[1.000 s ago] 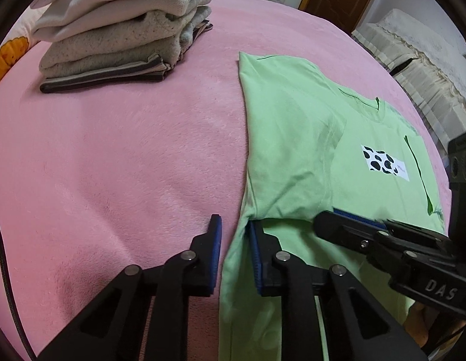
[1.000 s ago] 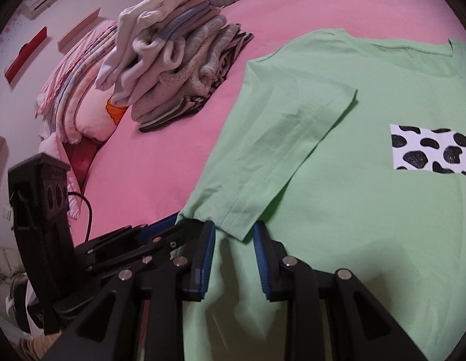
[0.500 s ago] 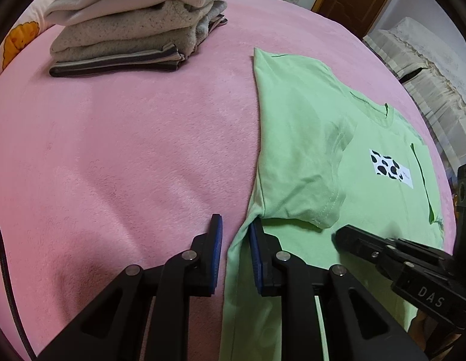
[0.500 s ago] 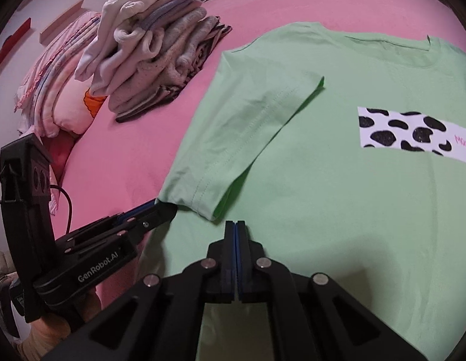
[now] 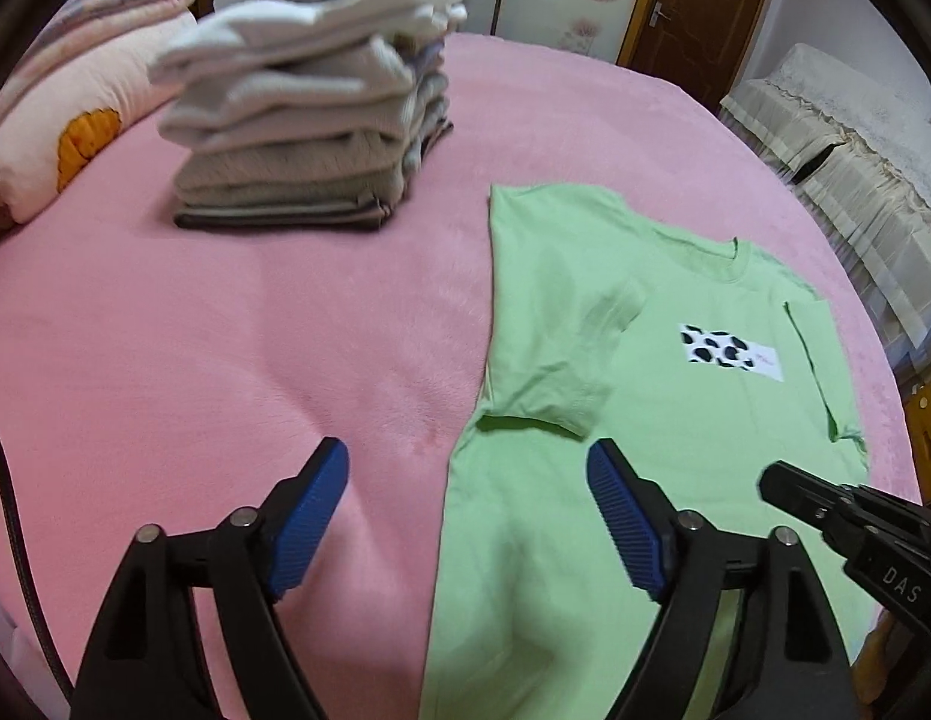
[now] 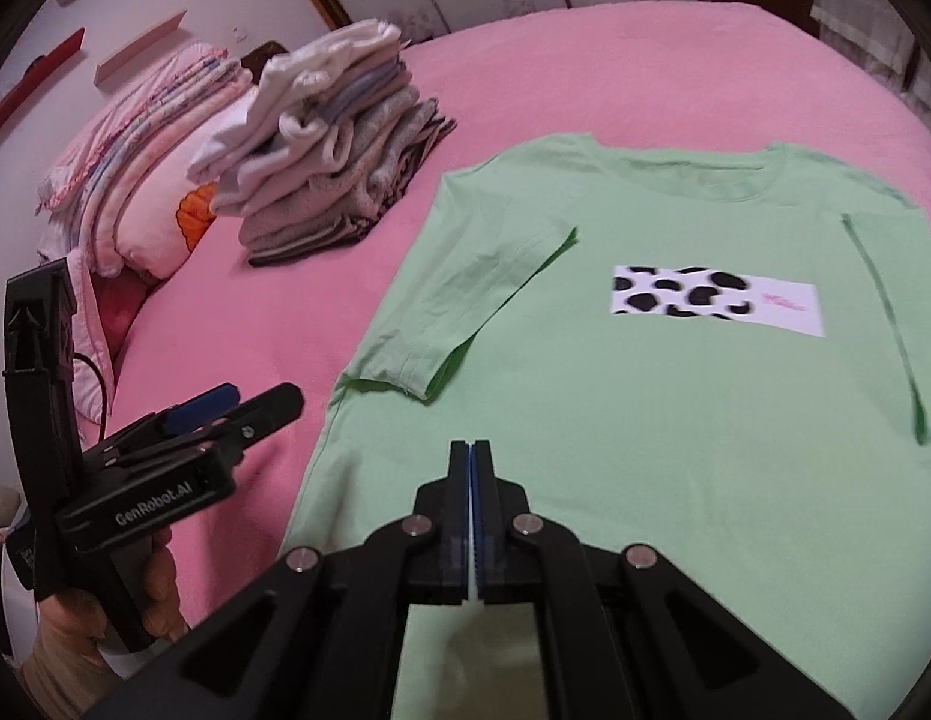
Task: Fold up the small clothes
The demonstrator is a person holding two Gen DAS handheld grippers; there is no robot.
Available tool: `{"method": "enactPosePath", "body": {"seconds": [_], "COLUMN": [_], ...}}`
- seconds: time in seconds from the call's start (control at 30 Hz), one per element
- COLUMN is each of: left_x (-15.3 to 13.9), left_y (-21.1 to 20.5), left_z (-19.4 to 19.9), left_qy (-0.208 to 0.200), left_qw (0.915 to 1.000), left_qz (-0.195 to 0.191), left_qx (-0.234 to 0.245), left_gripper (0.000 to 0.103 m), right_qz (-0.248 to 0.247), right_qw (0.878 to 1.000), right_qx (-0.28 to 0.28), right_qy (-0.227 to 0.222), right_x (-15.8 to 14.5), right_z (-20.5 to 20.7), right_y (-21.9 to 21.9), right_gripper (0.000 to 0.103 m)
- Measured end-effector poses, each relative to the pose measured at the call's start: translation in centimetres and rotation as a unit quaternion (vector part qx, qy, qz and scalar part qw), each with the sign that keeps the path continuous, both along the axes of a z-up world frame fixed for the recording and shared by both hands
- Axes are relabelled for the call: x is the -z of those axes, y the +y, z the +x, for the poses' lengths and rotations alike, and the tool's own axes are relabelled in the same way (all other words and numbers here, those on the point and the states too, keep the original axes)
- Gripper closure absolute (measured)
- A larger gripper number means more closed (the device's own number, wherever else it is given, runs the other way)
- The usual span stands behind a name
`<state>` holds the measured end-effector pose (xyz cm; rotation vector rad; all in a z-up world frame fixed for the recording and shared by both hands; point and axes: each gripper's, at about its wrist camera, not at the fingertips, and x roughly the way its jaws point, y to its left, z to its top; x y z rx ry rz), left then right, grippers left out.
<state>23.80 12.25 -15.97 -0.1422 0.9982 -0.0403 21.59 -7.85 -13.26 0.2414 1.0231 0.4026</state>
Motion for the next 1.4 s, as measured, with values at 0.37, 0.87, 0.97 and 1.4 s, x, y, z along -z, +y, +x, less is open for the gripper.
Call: {"method": "enactPosePath", "body": {"seconds": [0.37, 0.87, 0.97, 1.4], "left_x": [-7.7, -12.8, -13.5, -13.9], "left_y": [-1.8, -6.5, -7.5, -9.7], "left_z": [-6.8, -15.3, -16.9, -22.3], "left_qy": [-0.084, -0.129, -0.137, -0.128], "left_qw": [0.9964, 0.9908, 0.9890, 0.9888], "left_qz": [-0.008, 0.019, 0.031, 0.020], "left_qx": [-0.010, 0.036, 0.047, 0.075], "left_gripper": [0.010, 0.010, 0.010, 0.009], "right_qz": [-0.028, -0.030, -0.024, -0.040], "right_qw": [0.996, 0.988, 0.986, 0.974], "right_qx": [0.060, 0.116, 0.135, 0.163], "right_qy": [-0.055, -0.092, -0.097, -0.150], "right_x": [-5.8, -9.2, -9.8, -12.2], "right_z": [-8.0, -16.6, -17.9, -24.2], "right_y": [-5.7, -11.6, -13.0, -15.1], "right_gripper": [0.102, 0.101, 0.089, 0.078]}}
